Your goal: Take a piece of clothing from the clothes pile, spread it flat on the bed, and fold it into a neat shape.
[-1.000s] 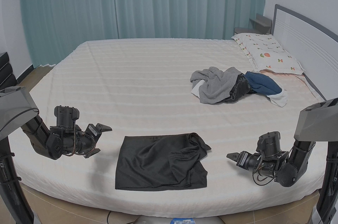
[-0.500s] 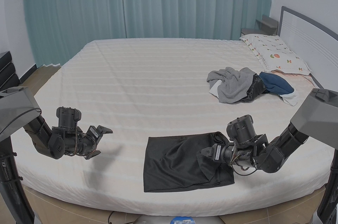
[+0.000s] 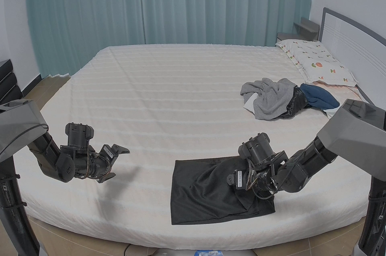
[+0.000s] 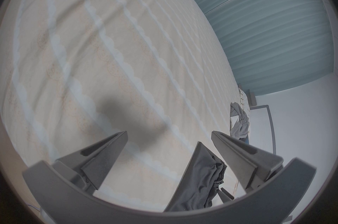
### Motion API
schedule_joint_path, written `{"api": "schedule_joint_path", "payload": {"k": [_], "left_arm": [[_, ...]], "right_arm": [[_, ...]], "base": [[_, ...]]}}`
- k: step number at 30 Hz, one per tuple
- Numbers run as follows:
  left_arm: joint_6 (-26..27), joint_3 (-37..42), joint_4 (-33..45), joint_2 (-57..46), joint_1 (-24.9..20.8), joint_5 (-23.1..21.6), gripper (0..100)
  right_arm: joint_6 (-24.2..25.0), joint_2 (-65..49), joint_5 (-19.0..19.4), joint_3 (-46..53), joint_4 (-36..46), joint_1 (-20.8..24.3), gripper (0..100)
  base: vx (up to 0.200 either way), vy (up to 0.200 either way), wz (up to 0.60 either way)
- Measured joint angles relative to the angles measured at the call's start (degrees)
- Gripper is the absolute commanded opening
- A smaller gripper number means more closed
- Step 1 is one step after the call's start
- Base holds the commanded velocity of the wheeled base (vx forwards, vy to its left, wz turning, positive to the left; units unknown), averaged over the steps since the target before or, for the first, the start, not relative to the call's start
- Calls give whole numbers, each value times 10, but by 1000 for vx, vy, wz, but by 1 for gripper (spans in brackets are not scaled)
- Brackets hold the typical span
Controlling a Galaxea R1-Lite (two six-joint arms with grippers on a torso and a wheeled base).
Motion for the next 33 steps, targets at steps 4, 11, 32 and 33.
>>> {"api": "schedule_joint_path", "payload": {"k": [4,11,32,33], "left_arm": [[1,0,0,0,0,0,100],[1,0,0,0,1,0,100],[0,-1,0,0,2,-1,100],[0,-1,0,0,2,-1,100]], "right_arm": [[-6,16,-4,0,0,1,100],[-7,11,-4,25,1,-17,100],[-36,-140,82,270,-8,-124,100],[-36,-151,93,283,-9,-129,100]], "base": [[0,0,0],[0,0,0],[0,0,0],[0,0,0]]}}
